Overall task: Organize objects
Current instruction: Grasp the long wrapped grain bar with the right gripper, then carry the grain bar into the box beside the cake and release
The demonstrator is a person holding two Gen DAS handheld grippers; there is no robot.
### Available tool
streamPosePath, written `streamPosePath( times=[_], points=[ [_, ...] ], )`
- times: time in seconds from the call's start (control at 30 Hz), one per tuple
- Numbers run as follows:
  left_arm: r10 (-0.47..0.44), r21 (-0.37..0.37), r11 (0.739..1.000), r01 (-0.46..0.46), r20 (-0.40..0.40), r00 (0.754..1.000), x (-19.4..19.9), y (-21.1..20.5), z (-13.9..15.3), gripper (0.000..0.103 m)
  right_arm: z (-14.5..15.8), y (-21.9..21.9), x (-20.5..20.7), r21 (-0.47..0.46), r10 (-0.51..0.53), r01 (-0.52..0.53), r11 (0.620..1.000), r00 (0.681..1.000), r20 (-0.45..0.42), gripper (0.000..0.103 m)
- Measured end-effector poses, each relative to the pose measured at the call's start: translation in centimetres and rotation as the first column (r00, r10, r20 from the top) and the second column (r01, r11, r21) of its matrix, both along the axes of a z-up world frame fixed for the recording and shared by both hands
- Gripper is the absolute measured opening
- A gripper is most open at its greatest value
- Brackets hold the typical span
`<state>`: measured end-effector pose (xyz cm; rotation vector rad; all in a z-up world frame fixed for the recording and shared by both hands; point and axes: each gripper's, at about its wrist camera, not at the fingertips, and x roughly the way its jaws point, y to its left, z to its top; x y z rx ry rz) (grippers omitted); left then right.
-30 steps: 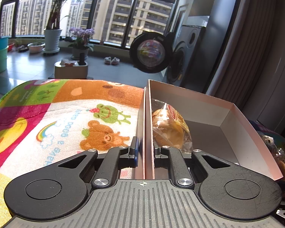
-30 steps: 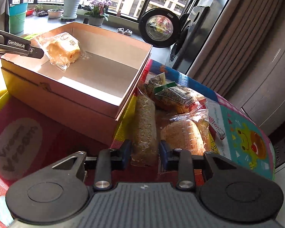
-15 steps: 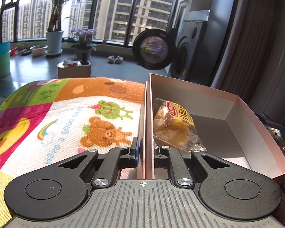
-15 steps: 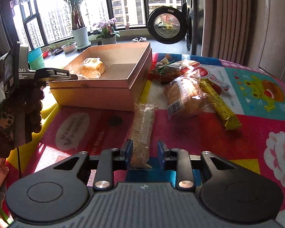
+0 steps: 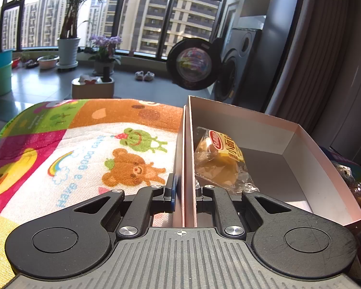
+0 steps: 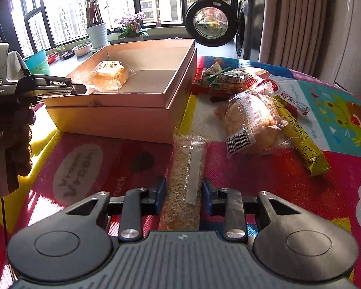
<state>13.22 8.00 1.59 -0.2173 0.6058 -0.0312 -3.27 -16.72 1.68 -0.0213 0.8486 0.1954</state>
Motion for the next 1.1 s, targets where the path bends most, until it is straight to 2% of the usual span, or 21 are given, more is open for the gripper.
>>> streamPosePath(
  times=[0.2,0.3,0.37,0.43,0.57,0.67,0.8,0.9,0.97,1.1],
  points=[
    [0.000,-0.006,1.000,0.000,-0.002,1.000,-0.2,0.1,0.2,0.013,1.2,-0.2,-3.2,0.042,0.001,0.002,0.999,0.997,-0.081,0.028],
    [0.000,-0.005,1.000,0.000,-0.003,1.000,-0.2,0.0,0.2,0.013,2.2,0.6,-4.7,0.060,0.022,-0.017,0.998,0.996,-0.083,0.028],
    [0.000,-0.006,1.000,0.000,-0.003,1.000,-0.2,0.0,0.2,0.013,3.9,1.2,-5.3,0.087,0.035,-0.031,0.996,0.999,-0.041,0.027],
    [0.000,-0.007,1.000,0.000,-0.003,1.000,-0.2,0.0,0.2,0.013,5.9,1.6,-5.3,0.122,0.049,-0.051,0.991,0.999,0.021,0.016],
    [0.000,-0.007,1.000,0.000,-0.003,1.000,-0.2,0.0,0.2,0.013,9.4,2.2,-3.7,0.165,0.036,-0.062,0.984,0.987,0.155,0.016],
    [-0.001,-0.009,1.000,0.001,-0.003,1.000,-0.2,-0.1,0.2,0.013,10.6,2.9,-2.7,0.157,0.050,-0.084,0.984,0.977,0.209,0.016],
    [-0.003,-0.016,1.000,0.003,-0.004,1.000,-0.1,0.0,0.1,0.013,9.8,3.6,-2.6,0.076,0.066,-0.084,0.994,0.976,0.210,0.019],
    [-0.004,-0.019,1.000,0.004,-0.005,1.000,-0.2,0.0,0.1,0.014,7.5,3.1,-2.9,0.040,0.070,-0.076,0.996,0.988,0.135,0.028],
    [-0.003,-0.019,1.000,0.003,-0.004,1.000,-0.2,0.0,0.1,0.014,5.2,2.9,-3.0,0.023,0.075,-0.076,0.997,0.995,0.060,0.039],
    [-0.003,-0.015,1.000,0.003,-0.004,1.000,-0.3,0.0,0.1,0.014,1.3,3.8,-3.0,-0.030,0.116,-0.117,0.993,0.993,-0.039,0.039]
  ],
)
